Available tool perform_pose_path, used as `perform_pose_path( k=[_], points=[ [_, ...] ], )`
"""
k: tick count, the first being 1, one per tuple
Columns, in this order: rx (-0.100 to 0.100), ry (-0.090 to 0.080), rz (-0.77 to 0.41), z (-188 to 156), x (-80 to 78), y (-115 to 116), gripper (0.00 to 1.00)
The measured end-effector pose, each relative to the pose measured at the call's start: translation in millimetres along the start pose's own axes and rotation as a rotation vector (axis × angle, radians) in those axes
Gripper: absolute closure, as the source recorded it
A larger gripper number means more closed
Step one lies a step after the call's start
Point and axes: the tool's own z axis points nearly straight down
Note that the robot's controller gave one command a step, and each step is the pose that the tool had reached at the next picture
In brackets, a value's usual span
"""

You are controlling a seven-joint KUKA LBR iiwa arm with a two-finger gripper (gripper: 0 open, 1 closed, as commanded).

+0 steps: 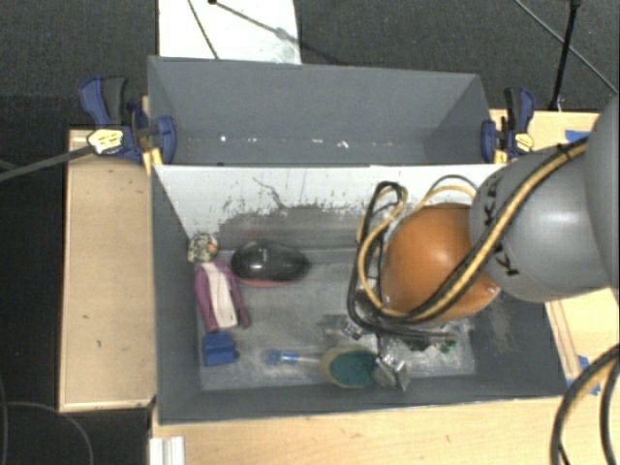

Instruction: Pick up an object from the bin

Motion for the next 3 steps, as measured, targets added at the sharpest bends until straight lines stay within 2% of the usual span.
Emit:
perform_pose_path(
  k=[1,2,3],
  points=[
    [0.003,-0.003,-0.001,-1,-1.1,-1,1.0],
    [0.005,-0.013,-0.154,-1,0.8,-9,1.0],
    [0.005,-0.005,-0.153,-127,1.8,-21,1.0]
  ],
)
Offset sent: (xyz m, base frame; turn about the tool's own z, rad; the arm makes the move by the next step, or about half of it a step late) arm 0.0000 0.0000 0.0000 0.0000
